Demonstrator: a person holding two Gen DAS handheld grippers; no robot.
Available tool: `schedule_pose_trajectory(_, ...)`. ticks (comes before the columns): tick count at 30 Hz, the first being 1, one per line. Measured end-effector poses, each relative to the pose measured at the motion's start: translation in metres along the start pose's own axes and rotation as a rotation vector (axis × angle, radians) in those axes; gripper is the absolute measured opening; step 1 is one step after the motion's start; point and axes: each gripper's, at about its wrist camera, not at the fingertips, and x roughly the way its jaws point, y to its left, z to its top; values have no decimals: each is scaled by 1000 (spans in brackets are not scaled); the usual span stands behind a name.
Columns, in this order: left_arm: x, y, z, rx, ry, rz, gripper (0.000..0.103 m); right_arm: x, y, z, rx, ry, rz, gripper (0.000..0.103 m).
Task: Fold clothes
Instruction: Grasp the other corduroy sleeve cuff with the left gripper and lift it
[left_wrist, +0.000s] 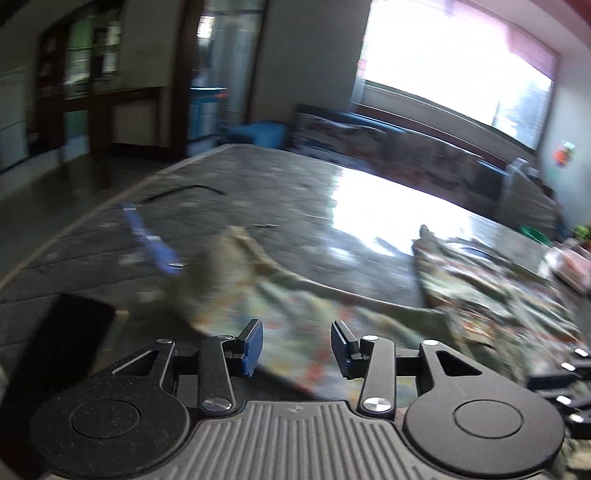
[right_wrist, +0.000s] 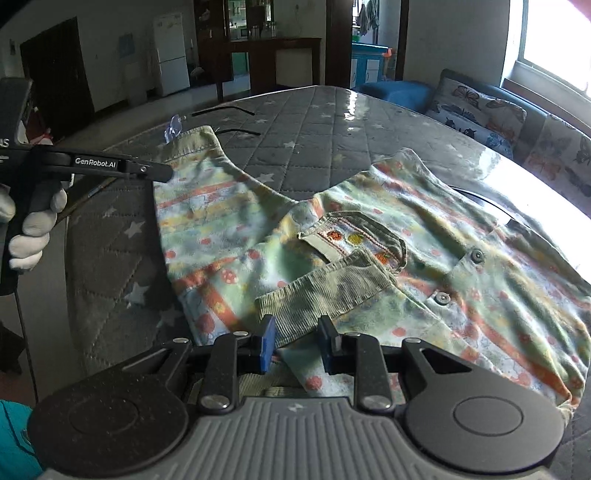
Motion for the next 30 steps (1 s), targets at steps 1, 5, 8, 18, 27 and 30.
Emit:
schedule_pose_trajectory(1, 3, 6, 2, -27, 0, 28, 46, -1, -1, 0, 2, -2, 0, 24)
schedule_pose_trajectory(5, 15, 28, 9, -120, -1, 120, 46, -4, -1, 1, 3, -6, -1, 24)
schedule_pose_trajectory(8, 22, 38, 12, -163, -2, 162, 46, -7, 0, 0, 8, -8, 0, 25)
schedule_pose_trajectory(18, 37, 43, 14, -204, -4, 166, 40, -13, 2, 1, 18, -29, -2, 25)
schedule_pose_trajectory(27, 32, 48, 14, -240, -53, 142, 5, -27, -1, -1, 40, -65, -20, 25)
schedule_pose_trajectory(30, 13, 37, 20, -218, -107, 92, 4, -34, -6, -2, 56, -81, -30, 25)
